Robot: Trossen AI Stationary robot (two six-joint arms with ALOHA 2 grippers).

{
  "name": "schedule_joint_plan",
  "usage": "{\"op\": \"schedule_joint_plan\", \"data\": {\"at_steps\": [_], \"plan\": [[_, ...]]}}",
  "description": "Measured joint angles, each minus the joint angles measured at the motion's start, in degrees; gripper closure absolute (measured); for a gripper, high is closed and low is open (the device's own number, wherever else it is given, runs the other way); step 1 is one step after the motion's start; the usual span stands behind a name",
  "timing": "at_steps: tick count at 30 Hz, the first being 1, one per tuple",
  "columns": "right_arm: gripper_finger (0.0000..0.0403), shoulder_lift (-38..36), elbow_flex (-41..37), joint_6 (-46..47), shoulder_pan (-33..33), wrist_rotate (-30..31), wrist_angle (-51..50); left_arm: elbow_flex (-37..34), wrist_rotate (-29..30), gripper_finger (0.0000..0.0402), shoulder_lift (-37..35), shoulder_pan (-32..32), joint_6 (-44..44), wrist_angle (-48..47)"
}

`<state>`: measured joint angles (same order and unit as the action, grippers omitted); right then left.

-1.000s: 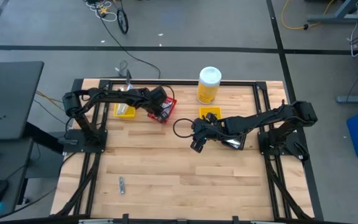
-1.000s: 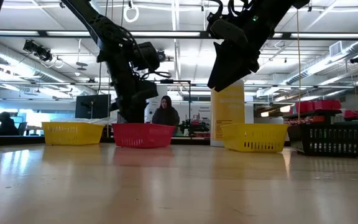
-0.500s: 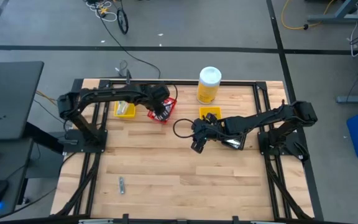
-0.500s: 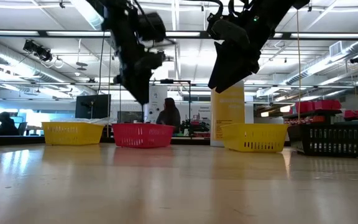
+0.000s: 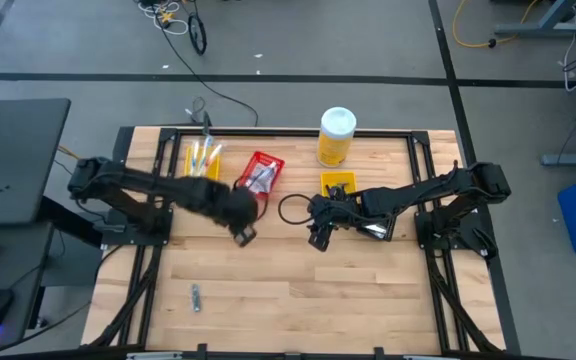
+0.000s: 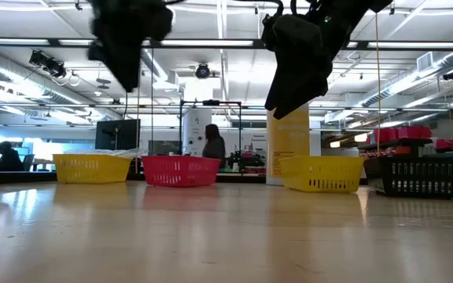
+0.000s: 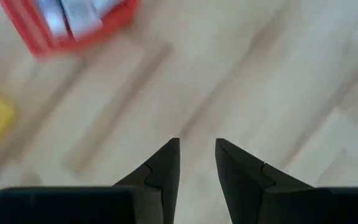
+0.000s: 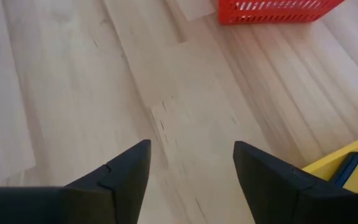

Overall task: Pick & Place Travel size toiletries
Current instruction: Put the silver nail cutter into the black basket

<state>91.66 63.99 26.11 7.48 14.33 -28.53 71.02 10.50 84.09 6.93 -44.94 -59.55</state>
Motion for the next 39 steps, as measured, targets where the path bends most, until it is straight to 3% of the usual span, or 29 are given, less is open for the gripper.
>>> {"op": "schedule_joint_plan", "data": {"at_steps": [6,15,21,24,33,39], "plan": [[0.0161,0.00,0.00,0.00,0.16,0.00,0.00,-0.04,0.27,0.0289,0.04,11.19,-16.88,-7.30],[0.0179,0.00,0.00,0.00,0.16,0.00,0.00,-0.32,4.12,0.0290,0.04,23.30,-36.61,-8.10],[0.0186,0.00,0.00,0.00,0.16,-0.02,-0.02,-5.12,-1.47,0.0290,0.13,28.65,-53.84,-5.91],[0.0189,0.00,0.00,0.00,0.16,-0.02,-0.04,-7.98,-2.73,0.0290,0.13,30.84,-61.40,0.07],[0.0190,0.00,0.00,0.00,0.16,-0.02,-0.60,-12.62,-6.21,0.0290,0.13,35.85,-72.83,3.87],[0.0181,0.00,0.00,-0.01,0.16,-0.02,-1.25,-14.79,-10.93,0.0290,0.13,37.01,-74.19,5.11]]}}
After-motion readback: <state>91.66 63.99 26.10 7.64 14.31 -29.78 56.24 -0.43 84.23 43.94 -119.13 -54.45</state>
